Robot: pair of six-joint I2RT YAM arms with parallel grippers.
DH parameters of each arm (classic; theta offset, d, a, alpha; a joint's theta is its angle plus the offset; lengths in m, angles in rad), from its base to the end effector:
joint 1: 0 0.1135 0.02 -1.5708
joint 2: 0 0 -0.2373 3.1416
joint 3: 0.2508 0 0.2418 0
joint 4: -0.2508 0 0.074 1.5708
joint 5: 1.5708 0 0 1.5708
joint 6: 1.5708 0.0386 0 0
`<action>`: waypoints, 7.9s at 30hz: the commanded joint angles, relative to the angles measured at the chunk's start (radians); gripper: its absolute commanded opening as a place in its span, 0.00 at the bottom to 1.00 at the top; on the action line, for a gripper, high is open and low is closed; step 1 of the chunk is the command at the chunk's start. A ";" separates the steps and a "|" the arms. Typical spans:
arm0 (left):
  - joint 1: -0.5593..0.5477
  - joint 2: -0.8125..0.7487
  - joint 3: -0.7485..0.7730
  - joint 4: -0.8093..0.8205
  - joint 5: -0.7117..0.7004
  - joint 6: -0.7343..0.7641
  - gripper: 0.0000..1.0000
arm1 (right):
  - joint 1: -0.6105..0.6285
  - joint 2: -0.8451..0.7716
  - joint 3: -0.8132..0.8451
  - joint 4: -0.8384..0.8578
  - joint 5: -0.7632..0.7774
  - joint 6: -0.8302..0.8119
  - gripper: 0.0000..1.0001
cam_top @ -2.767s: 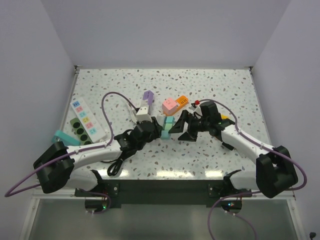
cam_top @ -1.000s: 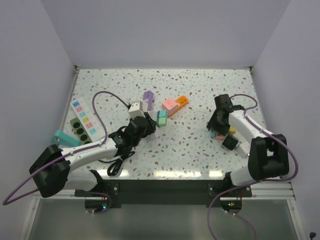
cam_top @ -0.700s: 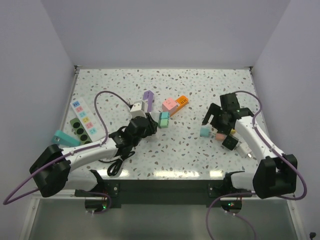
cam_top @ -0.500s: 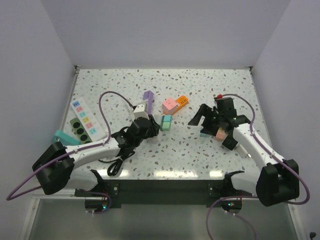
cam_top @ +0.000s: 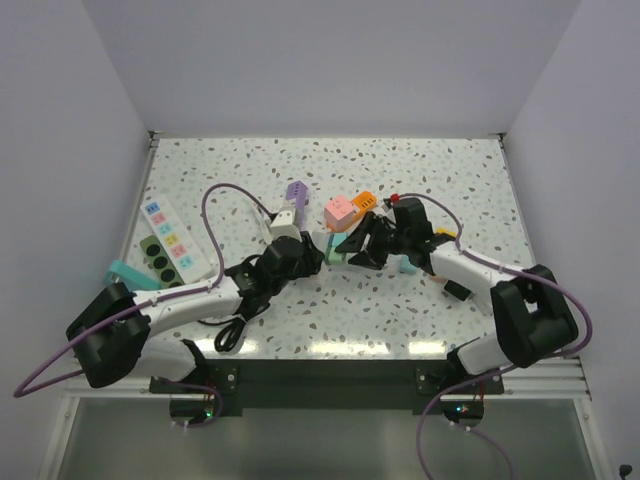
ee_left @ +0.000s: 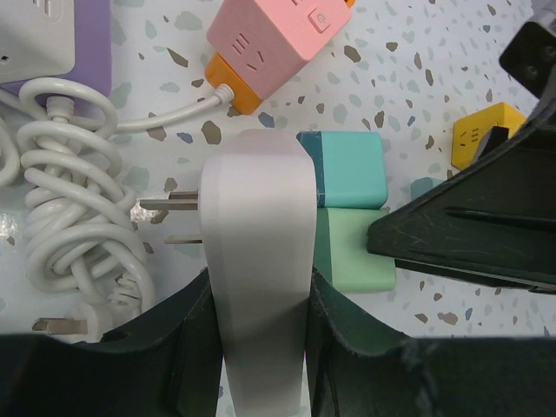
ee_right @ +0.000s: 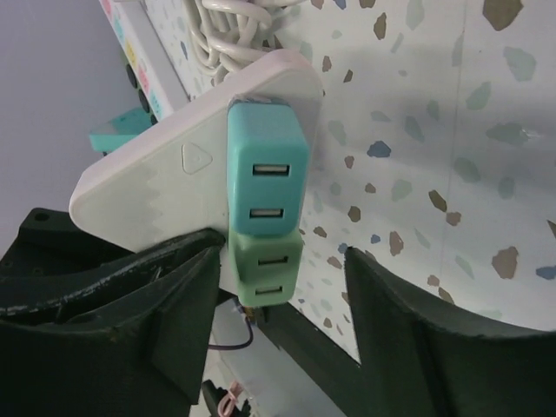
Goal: Pull the plug off the socket
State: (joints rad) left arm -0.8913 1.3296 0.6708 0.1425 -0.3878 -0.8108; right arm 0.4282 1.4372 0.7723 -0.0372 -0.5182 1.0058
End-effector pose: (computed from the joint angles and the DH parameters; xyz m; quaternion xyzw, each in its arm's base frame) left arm 0.1877 -0.2092 0.1938 -0.0627 0.8512 -0.2615 0.4507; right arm 0.2576 0.1386 0.1819 0.1464 0.8713 0.4425 0.1539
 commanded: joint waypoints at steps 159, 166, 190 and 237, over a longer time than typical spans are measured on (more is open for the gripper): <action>0.891 0.181 0.409 -0.458 -0.007 0.308 0.00 | -0.396 0.163 0.321 -0.713 0.538 -0.470 0.09; 1.028 0.361 0.477 -0.474 0.050 0.325 0.00 | -0.388 0.122 0.337 -0.737 0.550 -0.477 0.64; 1.013 0.090 0.403 -0.566 0.432 0.372 1.00 | -0.025 0.311 0.855 -0.817 0.570 -0.294 0.91; 0.470 0.095 0.404 -0.413 0.616 0.167 0.98 | 0.130 0.281 0.547 -0.692 0.213 -0.800 0.00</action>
State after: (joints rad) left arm -0.4026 1.3746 0.9905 -0.3706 0.2462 -0.6178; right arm 0.5564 1.7977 1.3758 -0.8192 -0.2630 0.2672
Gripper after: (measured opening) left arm 0.978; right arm 0.589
